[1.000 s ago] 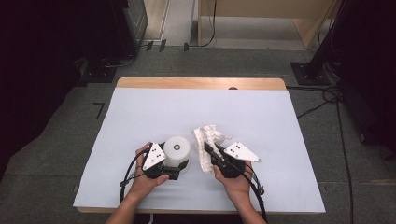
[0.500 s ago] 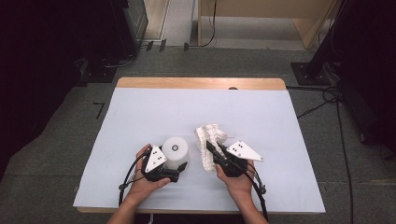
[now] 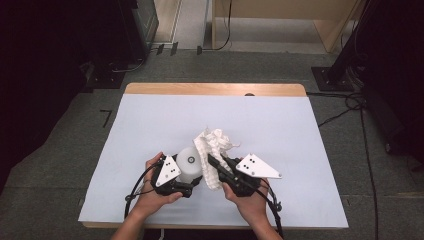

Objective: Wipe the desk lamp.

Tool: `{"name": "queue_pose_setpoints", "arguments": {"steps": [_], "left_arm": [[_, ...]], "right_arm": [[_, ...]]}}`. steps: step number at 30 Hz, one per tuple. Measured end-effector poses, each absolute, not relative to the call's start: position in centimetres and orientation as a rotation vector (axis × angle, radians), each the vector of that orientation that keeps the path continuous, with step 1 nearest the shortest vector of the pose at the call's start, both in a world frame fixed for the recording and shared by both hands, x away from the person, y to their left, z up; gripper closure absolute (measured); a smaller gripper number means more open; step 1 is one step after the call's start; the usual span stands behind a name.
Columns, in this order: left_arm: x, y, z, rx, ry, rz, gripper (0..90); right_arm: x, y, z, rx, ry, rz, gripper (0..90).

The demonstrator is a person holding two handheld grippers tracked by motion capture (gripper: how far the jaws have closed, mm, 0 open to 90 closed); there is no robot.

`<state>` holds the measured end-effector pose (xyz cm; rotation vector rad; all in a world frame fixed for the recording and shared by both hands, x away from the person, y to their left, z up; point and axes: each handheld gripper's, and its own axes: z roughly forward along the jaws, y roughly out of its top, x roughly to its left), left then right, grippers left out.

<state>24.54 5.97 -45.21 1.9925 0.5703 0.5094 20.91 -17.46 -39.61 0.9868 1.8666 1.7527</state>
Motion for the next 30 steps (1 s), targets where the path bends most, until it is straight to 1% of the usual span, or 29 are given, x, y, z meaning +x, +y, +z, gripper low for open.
{"name": "queue_pose_setpoints", "arguments": {"steps": [5,10,14,24,30], "left_arm": [[24.0,5.0,-44.9,2.011,0.559,0.521,8.9],[23.5,3.5,-45.0,2.050,0.523,0.562,8.9],[23.2,3.2,-45.1,2.058,0.507,0.581,8.9],[23.6,3.9,-44.9,2.012,0.513,0.551,8.9],[23.6,3.6,-45.2,2.018,0.505,0.559,8.9]], "right_arm": [[20.5,-16.3,-39.7,0.946,1.893,1.679,79.3],[20.3,-15.5,-39.9,0.944,1.944,1.632,79.4],[20.3,-14.9,-40.1,0.953,1.980,1.602,79.5],[21.7,-17.1,-40.4,1.117,1.911,1.599,80.4],[21.1,-16.0,-40.3,1.023,1.958,1.656,80.2]]}}
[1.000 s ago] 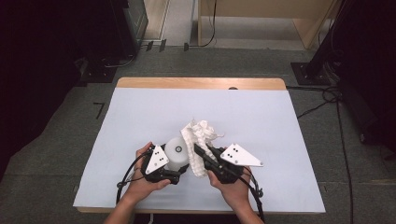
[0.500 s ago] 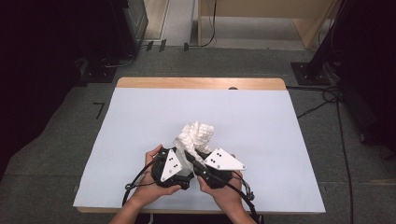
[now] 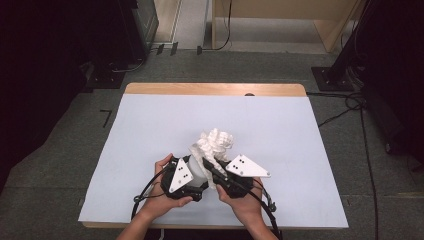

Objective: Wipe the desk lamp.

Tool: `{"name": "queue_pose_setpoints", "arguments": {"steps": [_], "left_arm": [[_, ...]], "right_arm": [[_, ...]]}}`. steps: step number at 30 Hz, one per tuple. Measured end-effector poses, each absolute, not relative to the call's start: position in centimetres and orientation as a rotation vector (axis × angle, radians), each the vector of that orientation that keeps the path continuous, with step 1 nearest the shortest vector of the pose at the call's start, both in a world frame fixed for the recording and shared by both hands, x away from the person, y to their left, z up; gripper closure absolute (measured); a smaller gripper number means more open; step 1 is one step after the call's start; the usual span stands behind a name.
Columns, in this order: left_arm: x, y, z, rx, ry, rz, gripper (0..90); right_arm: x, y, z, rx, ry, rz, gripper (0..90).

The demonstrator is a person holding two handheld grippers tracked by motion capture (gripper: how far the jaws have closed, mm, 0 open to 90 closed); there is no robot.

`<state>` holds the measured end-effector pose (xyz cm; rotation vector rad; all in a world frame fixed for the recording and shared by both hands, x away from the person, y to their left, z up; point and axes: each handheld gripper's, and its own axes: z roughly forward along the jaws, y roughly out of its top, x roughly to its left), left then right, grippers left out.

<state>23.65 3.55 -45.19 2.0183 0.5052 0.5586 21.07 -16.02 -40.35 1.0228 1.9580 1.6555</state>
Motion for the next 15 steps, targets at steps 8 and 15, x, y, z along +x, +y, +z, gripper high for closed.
{"name": "queue_pose_setpoints", "arguments": {"steps": [8,15], "left_arm": [[24.1,4.0,-45.2,1.980,0.508,0.542,9.0],[26.5,5.6,-45.5,1.844,0.662,0.554,8.9]], "right_arm": [[22.0,-17.6,-40.4,1.124,1.896,1.582,80.5],[22.8,-19.9,-40.3,1.168,1.803,1.592,80.3]]}}
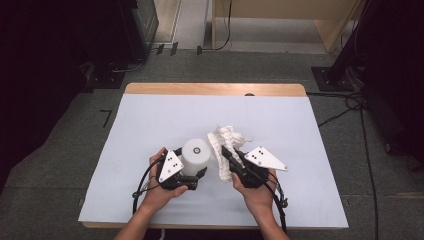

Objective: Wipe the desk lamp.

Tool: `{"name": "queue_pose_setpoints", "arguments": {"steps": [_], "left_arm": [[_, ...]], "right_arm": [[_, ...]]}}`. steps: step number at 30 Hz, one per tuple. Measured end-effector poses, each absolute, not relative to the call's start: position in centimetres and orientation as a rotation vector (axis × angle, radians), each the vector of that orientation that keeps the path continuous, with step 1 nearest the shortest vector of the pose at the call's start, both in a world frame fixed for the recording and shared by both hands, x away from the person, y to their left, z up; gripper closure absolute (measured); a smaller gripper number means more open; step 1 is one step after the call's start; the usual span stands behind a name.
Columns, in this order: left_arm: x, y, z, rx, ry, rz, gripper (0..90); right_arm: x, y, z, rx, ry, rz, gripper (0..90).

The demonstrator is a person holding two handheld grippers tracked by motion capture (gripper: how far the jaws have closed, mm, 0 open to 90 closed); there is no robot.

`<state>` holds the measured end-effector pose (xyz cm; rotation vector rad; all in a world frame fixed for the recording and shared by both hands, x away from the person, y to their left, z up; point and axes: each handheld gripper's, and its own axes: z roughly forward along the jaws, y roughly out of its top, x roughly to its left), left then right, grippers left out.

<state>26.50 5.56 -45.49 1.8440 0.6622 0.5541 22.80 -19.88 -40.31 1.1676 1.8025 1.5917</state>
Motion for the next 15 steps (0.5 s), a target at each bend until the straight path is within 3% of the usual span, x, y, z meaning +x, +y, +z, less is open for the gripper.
{"name": "queue_pose_setpoints", "arguments": {"steps": [8,15], "left_arm": [[29.0,6.5,-46.8,1.744,0.881,0.641,8.9],[30.5,5.4,-47.3,1.743,0.945,0.689,8.8]], "right_arm": [[23.7,-21.1,-41.7,1.205,1.757,1.580,80.3],[24.0,-22.0,-42.2,1.205,1.733,1.578,80.3]]}}
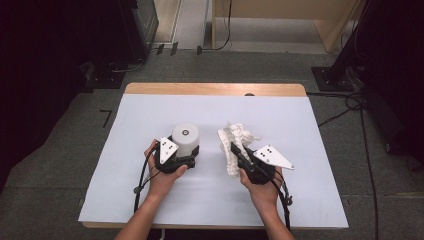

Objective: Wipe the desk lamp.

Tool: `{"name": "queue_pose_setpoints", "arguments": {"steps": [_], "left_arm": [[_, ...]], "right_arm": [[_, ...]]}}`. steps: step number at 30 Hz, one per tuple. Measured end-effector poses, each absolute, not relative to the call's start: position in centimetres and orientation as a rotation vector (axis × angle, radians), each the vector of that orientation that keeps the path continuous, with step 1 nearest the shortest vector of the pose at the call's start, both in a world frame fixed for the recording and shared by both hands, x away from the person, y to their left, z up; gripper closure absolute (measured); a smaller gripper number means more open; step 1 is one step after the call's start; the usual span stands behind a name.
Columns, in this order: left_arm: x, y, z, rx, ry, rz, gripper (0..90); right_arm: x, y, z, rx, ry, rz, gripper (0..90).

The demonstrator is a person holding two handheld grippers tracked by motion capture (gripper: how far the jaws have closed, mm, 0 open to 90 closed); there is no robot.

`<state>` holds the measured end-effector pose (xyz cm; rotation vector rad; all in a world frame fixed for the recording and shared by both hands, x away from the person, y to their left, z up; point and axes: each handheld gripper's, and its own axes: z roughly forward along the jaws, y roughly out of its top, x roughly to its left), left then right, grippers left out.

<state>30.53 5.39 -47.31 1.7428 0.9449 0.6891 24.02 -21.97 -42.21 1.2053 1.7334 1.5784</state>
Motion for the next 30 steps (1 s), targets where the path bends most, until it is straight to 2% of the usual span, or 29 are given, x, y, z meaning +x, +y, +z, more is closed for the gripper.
{"name": "queue_pose_setpoints", "arguments": {"steps": [11,18,20,30], "left_arm": [[30.3,5.5,-48.0,1.825,0.959,0.679,8.7],[29.8,6.2,-47.9,1.821,0.973,0.645,8.0],[29.7,6.4,-47.8,1.827,0.970,0.629,4.4],[28.0,8.4,-46.3,1.805,0.982,0.600,4.0]], "right_arm": [[24.2,-22.3,-42.4,1.210,1.724,1.575,80.3],[24.5,-22.1,-42.8,1.214,1.736,1.554,80.0],[24.6,-22.1,-42.9,1.215,1.743,1.548,80.0],[26.5,-22.1,-43.5,1.250,1.724,1.504,80.0]]}}
